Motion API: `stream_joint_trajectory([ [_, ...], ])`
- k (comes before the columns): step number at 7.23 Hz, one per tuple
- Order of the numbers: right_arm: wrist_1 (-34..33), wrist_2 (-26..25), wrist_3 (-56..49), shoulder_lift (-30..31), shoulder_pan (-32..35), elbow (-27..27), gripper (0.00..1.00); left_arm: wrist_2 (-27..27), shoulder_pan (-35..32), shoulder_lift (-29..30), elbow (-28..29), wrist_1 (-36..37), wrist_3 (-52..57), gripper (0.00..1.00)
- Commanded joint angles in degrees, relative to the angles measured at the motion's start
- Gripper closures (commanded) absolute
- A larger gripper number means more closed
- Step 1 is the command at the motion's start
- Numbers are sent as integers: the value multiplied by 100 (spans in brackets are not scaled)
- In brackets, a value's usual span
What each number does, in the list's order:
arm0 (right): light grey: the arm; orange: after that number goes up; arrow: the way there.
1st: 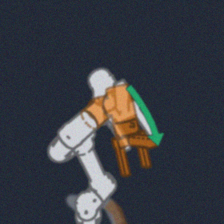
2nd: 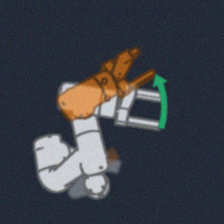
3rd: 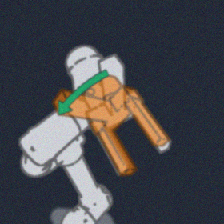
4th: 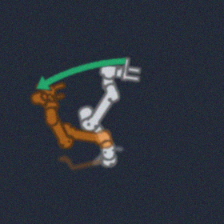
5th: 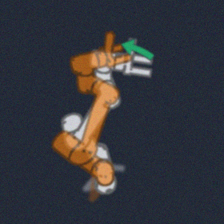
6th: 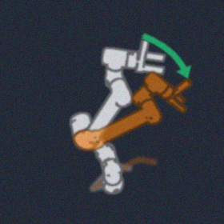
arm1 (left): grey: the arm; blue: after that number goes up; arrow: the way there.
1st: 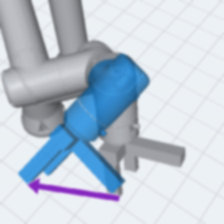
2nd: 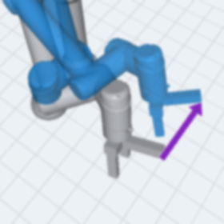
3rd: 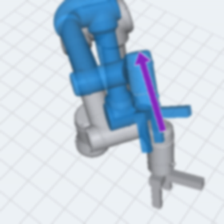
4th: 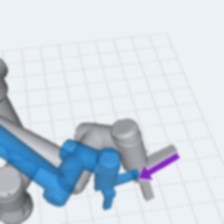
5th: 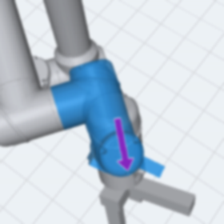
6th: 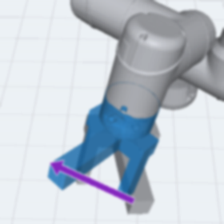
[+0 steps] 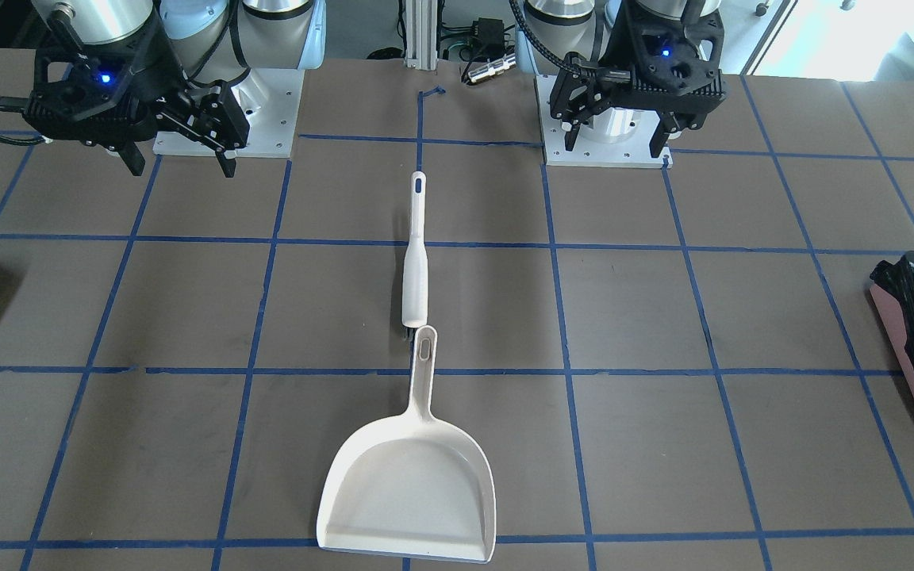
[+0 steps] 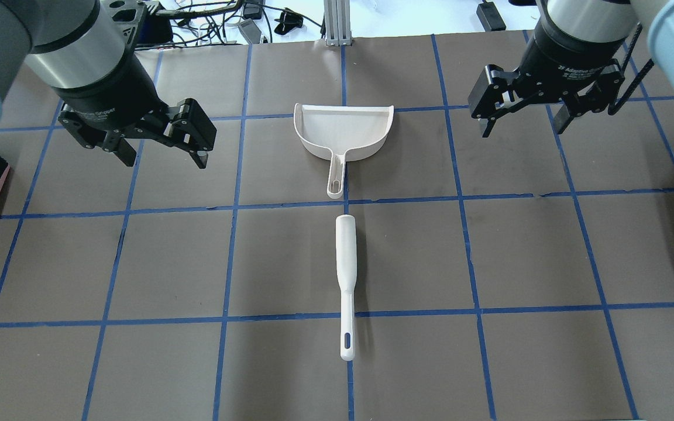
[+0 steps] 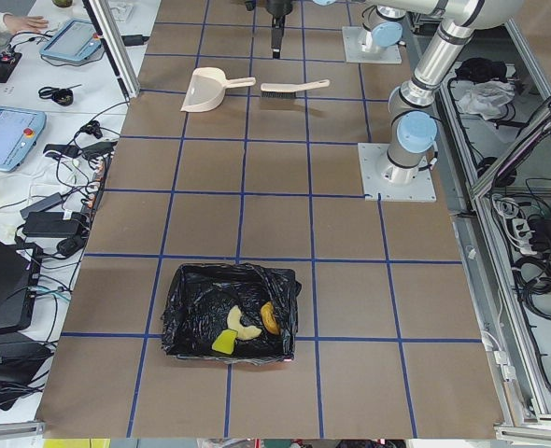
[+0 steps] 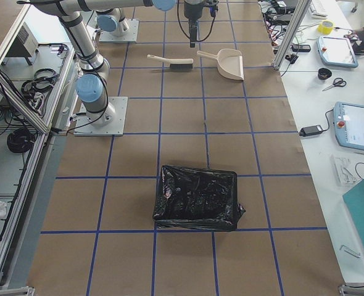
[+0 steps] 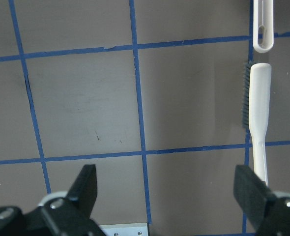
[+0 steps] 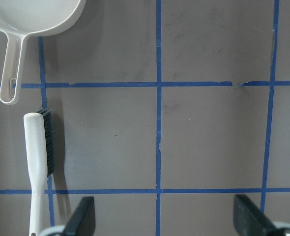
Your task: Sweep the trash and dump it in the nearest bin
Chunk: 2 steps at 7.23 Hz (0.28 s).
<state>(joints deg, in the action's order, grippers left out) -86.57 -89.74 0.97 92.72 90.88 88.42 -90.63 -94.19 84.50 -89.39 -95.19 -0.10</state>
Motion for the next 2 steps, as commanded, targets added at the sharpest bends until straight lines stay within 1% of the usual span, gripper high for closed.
stream_joint_trajectory([
  [1,0,0,0,0,0,0,0,10,102,14,0,45,37,0],
  [2,0,0,0,0,0,0,0,10,372,110,-235,53,350,0],
])
